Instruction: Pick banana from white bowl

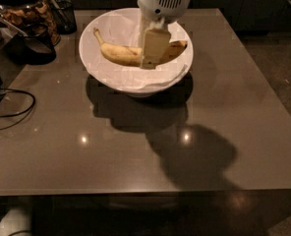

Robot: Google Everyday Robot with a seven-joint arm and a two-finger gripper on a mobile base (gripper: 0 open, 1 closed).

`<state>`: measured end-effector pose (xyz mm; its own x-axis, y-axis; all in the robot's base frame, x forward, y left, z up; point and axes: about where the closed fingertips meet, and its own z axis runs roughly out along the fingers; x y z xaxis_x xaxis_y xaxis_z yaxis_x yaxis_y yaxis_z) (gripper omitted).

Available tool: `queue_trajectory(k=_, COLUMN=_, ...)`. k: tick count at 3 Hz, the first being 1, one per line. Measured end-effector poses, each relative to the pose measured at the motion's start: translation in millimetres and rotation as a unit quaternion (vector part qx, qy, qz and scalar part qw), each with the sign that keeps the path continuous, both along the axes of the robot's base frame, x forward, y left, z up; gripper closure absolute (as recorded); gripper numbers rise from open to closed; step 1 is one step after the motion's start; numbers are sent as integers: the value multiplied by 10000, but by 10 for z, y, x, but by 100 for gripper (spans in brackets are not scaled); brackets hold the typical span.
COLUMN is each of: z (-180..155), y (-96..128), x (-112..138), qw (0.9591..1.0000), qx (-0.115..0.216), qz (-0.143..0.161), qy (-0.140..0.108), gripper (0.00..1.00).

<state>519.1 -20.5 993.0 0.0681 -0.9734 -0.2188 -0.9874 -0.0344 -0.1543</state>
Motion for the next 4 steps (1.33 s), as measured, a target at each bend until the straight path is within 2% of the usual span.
queue_trajectory(k=3, z=-1, y=-170, x=-1091, qw=9959, qx=190, qz=-556, qy=685, gripper=100)
queue_trajectory(k=4, z=38, y=-107, x=-1023, qw=9965, qx=321, qz=-563, qy=523, gripper=100)
